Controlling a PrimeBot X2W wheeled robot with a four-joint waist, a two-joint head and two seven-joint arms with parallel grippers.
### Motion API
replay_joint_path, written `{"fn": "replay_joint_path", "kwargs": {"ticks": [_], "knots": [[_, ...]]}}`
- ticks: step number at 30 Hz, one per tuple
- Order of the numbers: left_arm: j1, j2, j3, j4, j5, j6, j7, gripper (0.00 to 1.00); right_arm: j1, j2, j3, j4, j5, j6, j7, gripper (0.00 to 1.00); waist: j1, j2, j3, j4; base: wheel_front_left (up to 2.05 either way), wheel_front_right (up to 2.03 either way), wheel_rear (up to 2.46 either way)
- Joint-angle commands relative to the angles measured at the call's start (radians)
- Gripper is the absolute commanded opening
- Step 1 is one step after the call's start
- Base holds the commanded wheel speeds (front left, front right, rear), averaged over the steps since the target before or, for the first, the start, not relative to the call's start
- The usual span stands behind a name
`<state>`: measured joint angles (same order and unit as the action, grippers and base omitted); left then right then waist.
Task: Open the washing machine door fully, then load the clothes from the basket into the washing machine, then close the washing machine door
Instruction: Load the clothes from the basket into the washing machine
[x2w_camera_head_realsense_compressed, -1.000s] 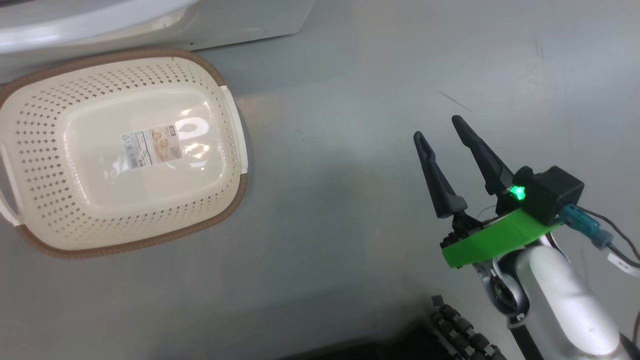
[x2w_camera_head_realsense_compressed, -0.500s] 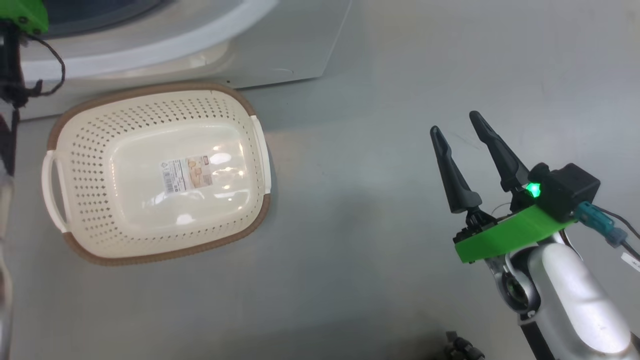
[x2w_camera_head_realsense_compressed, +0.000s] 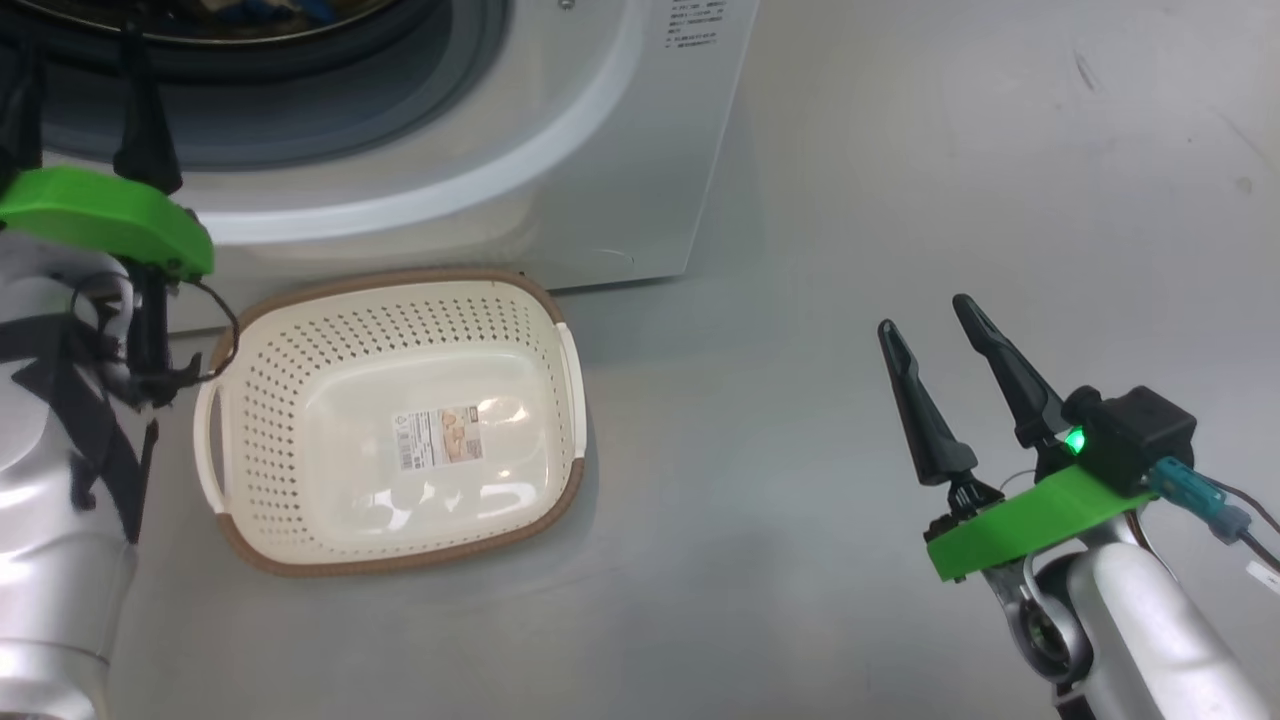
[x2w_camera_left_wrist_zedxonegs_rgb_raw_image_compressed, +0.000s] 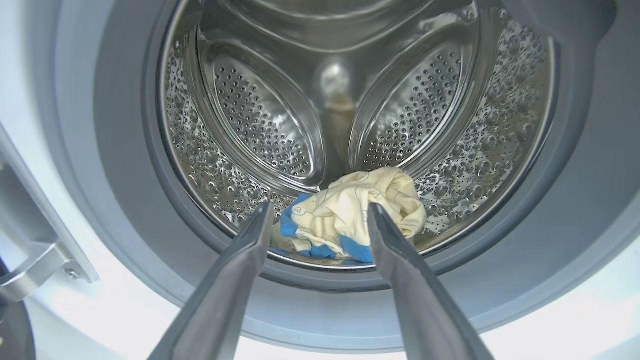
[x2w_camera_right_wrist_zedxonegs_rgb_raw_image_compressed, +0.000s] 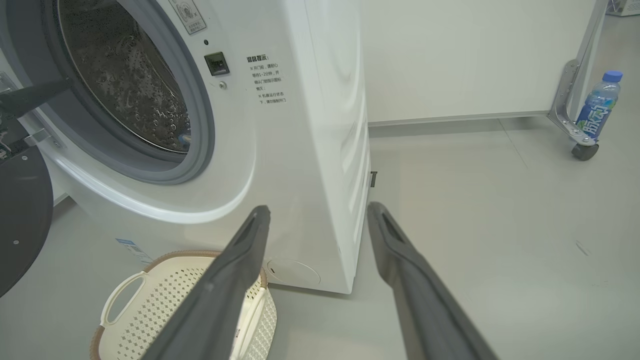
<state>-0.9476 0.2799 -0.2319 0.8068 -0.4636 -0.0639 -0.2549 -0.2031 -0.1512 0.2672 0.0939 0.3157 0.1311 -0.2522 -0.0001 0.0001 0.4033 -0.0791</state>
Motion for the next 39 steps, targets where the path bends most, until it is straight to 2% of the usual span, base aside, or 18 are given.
{"fn": "replay_joint_path", "kwargs": {"ticks": [1, 18, 27, 39], "knots": [[0.011, 0.043, 0.039, -0.062, 0.016, 0.010, -0.007, 1.00, 0.012, -0.010, 0.011, -0.027, 0.004, 0.000, -0.010, 1.00, 0.0001, -0.0001, -0.042, 0.016, 0.00, 0.00, 0.00], [0.445, 0.019, 0.153, -0.451, 0.053, 0.053, -0.007, 1.00, 0.085, -0.005, 0.021, -0.022, 0.010, 0.000, -0.010, 1.00, 0.0001, -0.0001, -0.212, 0.015, 0.00, 0.00, 0.00], [0.689, 0.015, 0.218, -0.642, 0.069, 0.113, -0.007, 1.00, 0.118, -0.011, 0.019, -0.023, 0.013, 0.000, -0.010, 1.00, 0.0001, -0.0001, -0.273, 0.007, 0.00, 0.00, 0.00], [0.870, 0.007, 0.246, -0.745, 0.066, 0.150, -0.006, 1.00, 0.150, -0.017, 0.007, -0.026, 0.010, 0.000, -0.010, 1.00, 0.0001, -0.0001, -0.317, 0.013, 0.00, 0.00, 0.00]]}}
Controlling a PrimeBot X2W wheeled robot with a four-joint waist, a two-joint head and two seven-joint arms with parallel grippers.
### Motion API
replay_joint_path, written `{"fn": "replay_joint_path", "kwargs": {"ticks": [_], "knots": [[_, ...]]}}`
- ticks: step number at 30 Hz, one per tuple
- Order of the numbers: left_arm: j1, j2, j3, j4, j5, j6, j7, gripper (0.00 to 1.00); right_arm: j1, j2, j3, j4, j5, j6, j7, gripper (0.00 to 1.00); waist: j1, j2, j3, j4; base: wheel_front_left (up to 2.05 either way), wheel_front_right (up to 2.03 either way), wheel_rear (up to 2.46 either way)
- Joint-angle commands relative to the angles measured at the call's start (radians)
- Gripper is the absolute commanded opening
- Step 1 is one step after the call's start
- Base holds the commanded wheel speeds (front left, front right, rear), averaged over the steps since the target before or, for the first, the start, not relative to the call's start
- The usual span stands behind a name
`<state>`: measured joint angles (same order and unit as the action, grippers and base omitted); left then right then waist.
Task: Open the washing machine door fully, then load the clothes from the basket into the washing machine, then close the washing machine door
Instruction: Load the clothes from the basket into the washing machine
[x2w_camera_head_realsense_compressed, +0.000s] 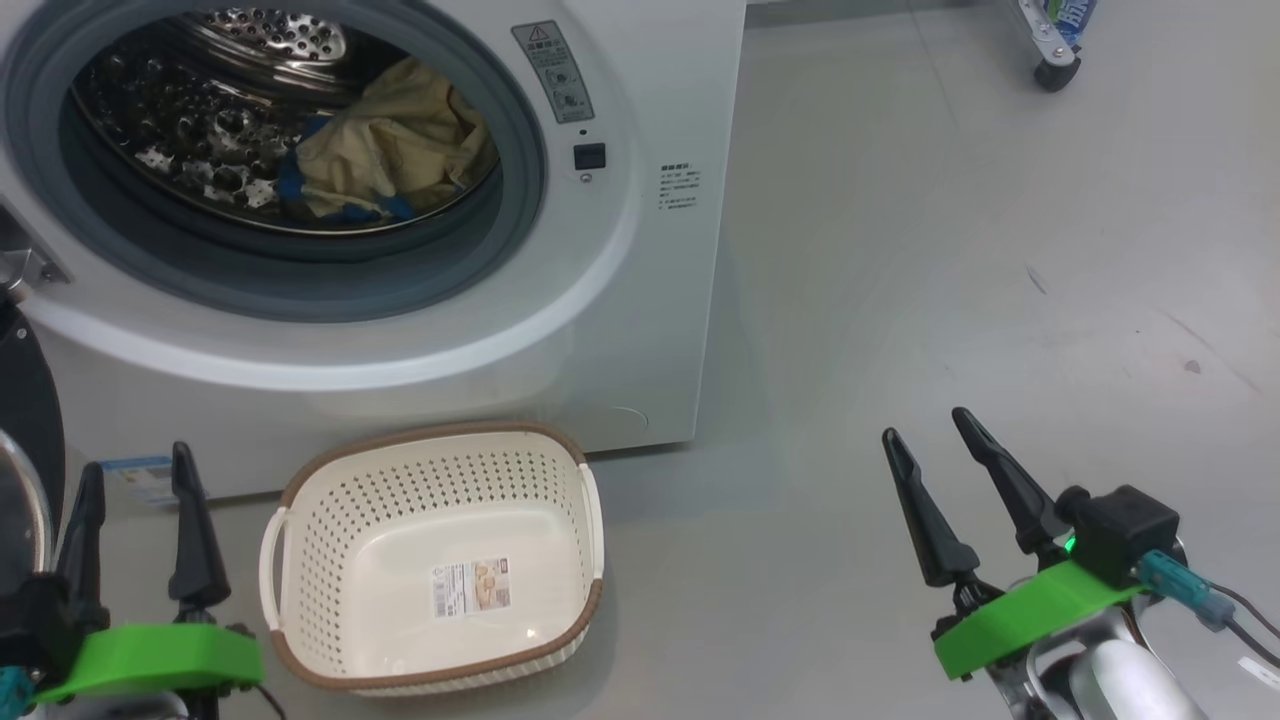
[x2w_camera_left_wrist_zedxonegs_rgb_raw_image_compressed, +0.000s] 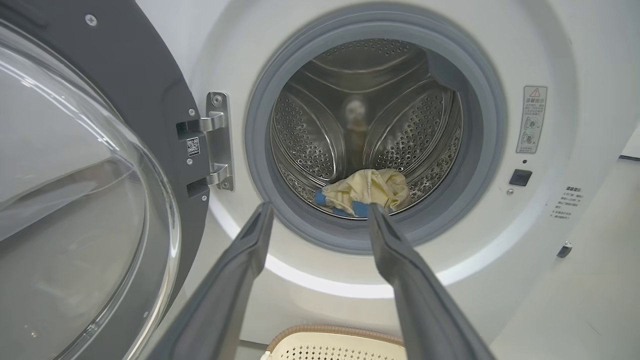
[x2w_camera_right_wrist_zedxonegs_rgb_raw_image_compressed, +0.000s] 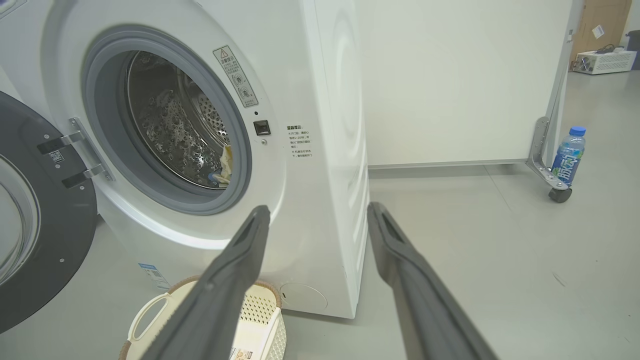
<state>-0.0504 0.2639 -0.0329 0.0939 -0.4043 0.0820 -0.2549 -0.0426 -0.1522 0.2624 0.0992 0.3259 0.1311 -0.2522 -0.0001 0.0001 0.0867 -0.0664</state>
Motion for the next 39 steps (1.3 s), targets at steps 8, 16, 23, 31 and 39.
{"fn": "replay_joint_path", "kwargs": {"ticks": [8, 16, 23, 31, 39], "knots": [[0.069, 0.016, 0.055, -0.078, 0.033, 0.046, -0.007, 1.00, 0.000, -0.017, 0.014, -0.028, 0.001, 0.000, -0.010, 1.00, 0.0001, -0.0001, -0.021, -0.006, 0.00, 0.00, 0.00], [0.150, 0.018, 0.047, -0.128, 0.058, 0.062, -0.006, 1.00, 0.010, -0.024, 0.008, -0.029, -0.004, 0.000, -0.010, 1.00, 0.0001, -0.0001, -0.030, -0.007, 0.00, 0.00, 0.00], [0.213, 0.008, 0.050, -0.162, 0.052, 0.081, -0.004, 1.00, 0.017, -0.020, 0.005, -0.027, -0.012, 0.000, -0.010, 1.00, 0.0001, -0.0001, -0.039, -0.007, 0.00, 0.00, 0.00], [0.252, 0.008, 0.053, -0.173, 0.050, 0.093, -0.002, 1.00, 0.030, -0.016, 0.002, -0.024, -0.015, 0.000, -0.010, 1.00, 0.0001, -0.0001, -0.055, -0.010, 0.00, 0.00, 0.00], [0.253, 0.010, 0.050, -0.182, 0.044, 0.094, 0.002, 1.00, 0.028, -0.016, 0.003, -0.024, -0.014, 0.000, -0.010, 1.00, 0.0001, -0.0001, -0.047, -0.010, 0.00, 0.00, 0.00]]}}
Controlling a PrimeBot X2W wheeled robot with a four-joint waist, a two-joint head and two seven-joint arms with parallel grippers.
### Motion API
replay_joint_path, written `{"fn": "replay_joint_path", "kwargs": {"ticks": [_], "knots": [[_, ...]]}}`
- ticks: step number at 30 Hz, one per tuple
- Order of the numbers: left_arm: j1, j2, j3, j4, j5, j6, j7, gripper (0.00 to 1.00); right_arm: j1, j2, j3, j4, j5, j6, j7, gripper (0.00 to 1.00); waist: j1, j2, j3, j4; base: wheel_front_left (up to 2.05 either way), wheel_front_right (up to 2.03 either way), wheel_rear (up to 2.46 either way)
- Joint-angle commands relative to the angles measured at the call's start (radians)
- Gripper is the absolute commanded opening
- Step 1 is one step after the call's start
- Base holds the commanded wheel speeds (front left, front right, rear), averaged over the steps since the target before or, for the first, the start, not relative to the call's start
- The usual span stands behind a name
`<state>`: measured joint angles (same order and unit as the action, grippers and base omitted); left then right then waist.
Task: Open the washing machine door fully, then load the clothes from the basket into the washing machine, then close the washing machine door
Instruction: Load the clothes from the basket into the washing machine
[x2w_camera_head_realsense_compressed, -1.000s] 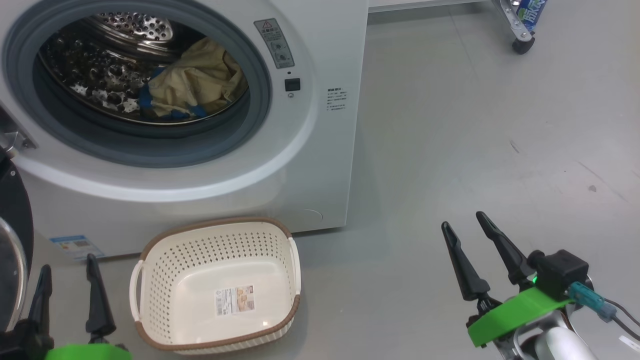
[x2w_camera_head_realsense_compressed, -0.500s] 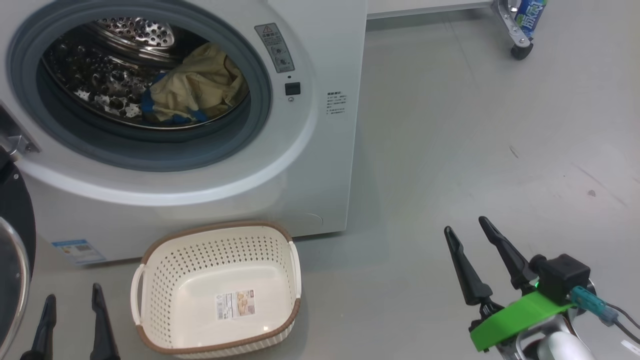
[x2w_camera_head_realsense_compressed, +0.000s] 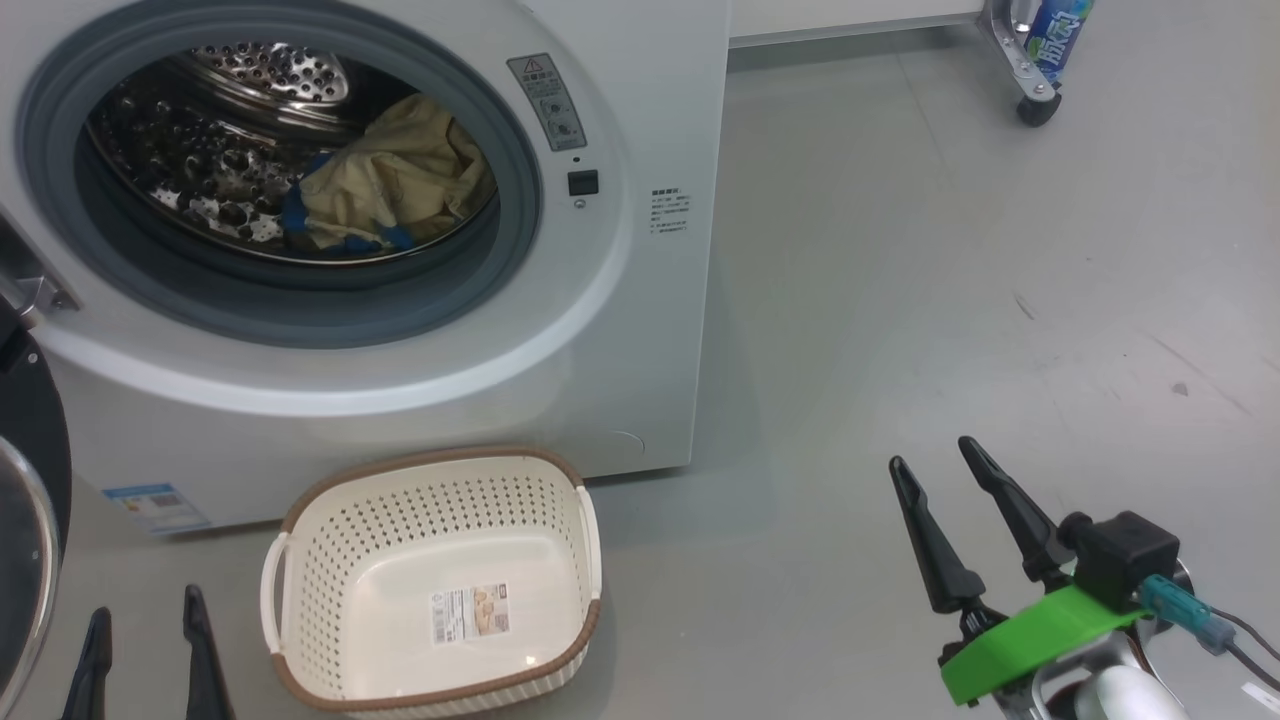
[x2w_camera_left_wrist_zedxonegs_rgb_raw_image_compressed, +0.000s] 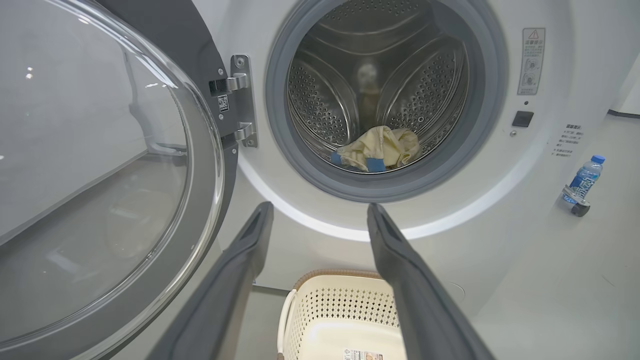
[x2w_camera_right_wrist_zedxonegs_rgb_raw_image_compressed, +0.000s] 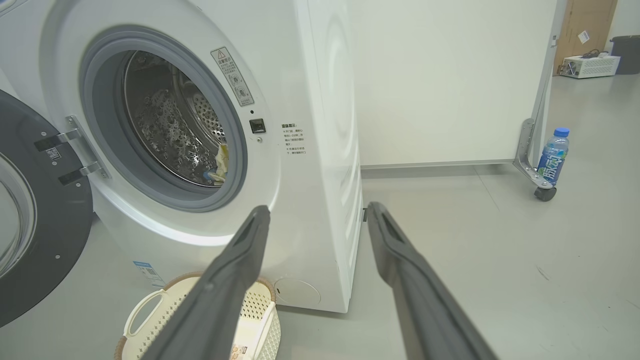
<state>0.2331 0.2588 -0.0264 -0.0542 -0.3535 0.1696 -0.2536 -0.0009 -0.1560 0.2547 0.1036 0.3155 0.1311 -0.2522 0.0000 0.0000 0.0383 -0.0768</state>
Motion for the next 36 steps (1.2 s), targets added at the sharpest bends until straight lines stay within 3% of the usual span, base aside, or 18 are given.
{"fn": "replay_joint_path", "kwargs": {"ticks": [1, 36], "knots": [[-0.032, 0.015, 0.042, -0.033, -0.008, 0.006, 0.001, 1.00, -0.015, -0.012, 0.011, -0.028, -0.004, 0.000, -0.010, 1.00, 0.0000, 0.0000, 0.003, 0.001, 0.00, 0.00, 0.00], [-0.064, 0.003, 0.047, -0.015, -0.016, 0.013, -0.006, 1.00, -0.034, -0.010, 0.005, -0.026, -0.002, 0.000, -0.010, 1.00, 0.0000, 0.0000, 0.039, 0.014, -0.05, 0.05, 0.00]]}}
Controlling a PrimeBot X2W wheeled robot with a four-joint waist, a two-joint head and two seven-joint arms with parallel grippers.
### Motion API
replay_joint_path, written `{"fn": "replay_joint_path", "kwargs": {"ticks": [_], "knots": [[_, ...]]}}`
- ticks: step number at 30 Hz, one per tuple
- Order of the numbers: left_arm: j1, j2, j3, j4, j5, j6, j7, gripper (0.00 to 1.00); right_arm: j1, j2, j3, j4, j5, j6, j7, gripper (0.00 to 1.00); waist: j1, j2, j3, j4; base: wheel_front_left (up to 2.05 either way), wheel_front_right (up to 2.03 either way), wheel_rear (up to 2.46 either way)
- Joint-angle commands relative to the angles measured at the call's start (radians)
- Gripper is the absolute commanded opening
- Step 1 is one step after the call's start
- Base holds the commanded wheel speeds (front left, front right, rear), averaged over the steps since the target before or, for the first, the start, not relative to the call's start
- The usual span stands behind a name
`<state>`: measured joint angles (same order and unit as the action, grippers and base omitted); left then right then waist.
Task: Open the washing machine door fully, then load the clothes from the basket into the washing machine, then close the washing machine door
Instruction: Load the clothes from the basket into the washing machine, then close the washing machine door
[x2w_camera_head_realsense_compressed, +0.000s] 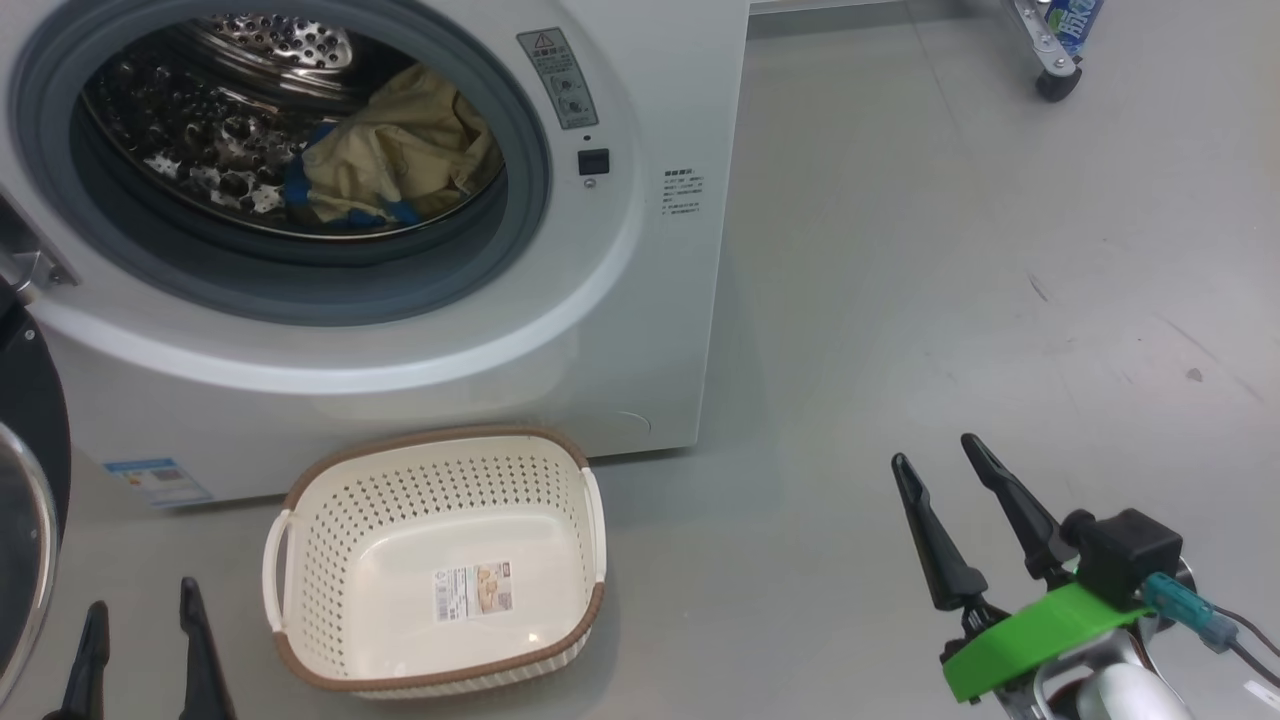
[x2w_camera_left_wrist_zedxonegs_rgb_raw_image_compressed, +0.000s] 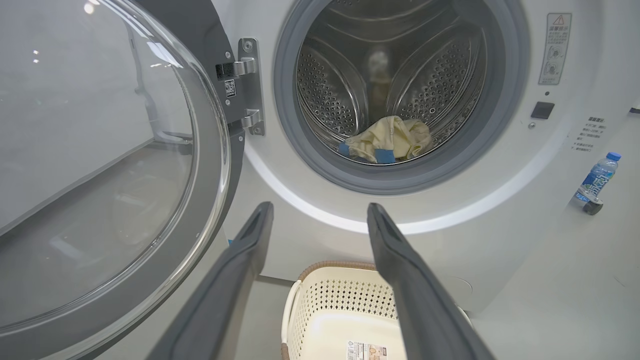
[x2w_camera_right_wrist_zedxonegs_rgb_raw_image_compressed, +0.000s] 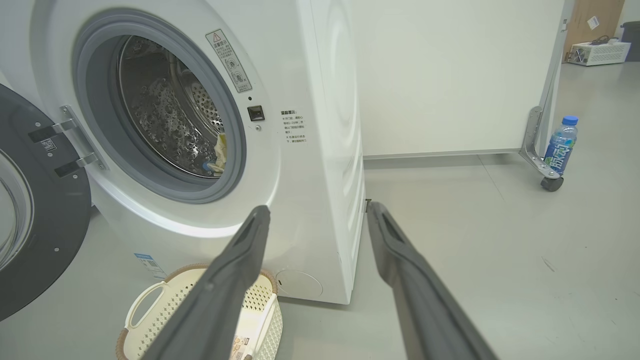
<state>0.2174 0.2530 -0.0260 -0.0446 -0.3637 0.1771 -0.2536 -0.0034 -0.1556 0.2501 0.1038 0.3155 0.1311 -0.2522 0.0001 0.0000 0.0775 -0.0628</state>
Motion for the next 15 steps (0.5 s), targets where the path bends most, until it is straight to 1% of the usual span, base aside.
{"fn": "replay_joint_path", "kwargs": {"ticks": [1, 4, 8, 15], "knots": [[-0.049, 0.009, 0.048, -0.023, -0.003, 0.009, -0.006, 1.00, -0.032, -0.010, 0.009, -0.026, -0.002, 0.000, -0.010, 1.00, -0.0001, 0.0000, 0.000, 0.000, -0.78, 0.78, 0.00], [-0.051, 0.008, 0.047, -0.021, 0.000, 0.011, -0.007, 1.00, -0.033, -0.010, 0.008, -0.026, -0.001, 0.000, -0.010, 1.00, -0.0001, 0.0000, 0.000, 0.001, -1.05, 1.05, 0.00], [-0.053, 0.008, 0.046, -0.019, 0.001, 0.011, -0.007, 1.00, -0.033, -0.011, 0.007, -0.025, 0.001, 0.000, -0.010, 1.00, -0.0001, 0.0000, 0.000, 0.002, -1.42, 1.42, 0.00], [-0.055, 0.007, 0.044, -0.019, 0.002, 0.014, -0.007, 1.00, -0.036, -0.011, 0.006, -0.023, 0.004, 0.000, -0.010, 1.00, -0.0001, 0.0000, 0.002, 0.002, -2.02, 2.02, 0.00]]}}
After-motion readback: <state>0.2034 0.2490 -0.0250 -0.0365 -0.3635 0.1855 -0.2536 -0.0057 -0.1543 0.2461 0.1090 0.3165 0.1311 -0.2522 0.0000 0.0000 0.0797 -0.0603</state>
